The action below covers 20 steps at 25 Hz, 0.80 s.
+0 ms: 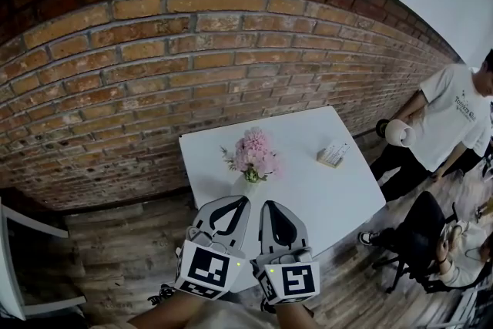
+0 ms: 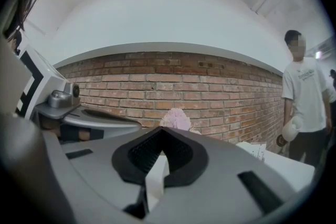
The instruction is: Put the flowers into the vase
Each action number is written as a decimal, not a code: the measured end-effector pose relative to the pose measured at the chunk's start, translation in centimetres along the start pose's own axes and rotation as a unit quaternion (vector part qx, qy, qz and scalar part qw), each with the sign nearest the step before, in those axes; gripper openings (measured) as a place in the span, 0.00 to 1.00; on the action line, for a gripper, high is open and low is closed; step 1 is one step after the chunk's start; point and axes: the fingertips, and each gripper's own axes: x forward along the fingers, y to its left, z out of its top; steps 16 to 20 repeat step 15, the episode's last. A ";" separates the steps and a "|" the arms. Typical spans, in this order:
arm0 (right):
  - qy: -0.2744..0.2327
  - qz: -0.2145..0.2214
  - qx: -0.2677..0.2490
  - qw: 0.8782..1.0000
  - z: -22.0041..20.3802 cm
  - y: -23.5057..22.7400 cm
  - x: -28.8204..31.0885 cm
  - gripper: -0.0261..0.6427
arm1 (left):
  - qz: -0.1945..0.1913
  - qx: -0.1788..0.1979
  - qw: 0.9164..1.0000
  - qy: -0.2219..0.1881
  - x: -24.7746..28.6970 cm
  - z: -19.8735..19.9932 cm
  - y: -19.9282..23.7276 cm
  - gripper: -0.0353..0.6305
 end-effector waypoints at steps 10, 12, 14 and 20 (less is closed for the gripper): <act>0.007 -0.012 0.005 1.000 -0.4 0.2 -0.5 0.05 | -0.013 -0.004 1.000 0.002 0.1 -0.4 -0.4 0.06; 0.007 -0.016 0.004 1.000 -0.4 0.3 -0.7 0.05 | -0.018 -0.003 1.000 0.003 0.0 -0.5 -0.5 0.06; 0.004 -0.019 0.004 1.000 -0.2 0.4 -0.8 0.05 | -0.022 -0.002 1.000 0.003 -0.1 -0.5 -0.6 0.06; 0.002 -0.021 0.003 1.000 -0.1 0.5 -0.8 0.05 | -0.025 -0.002 1.000 0.003 -0.2 -0.5 -0.7 0.06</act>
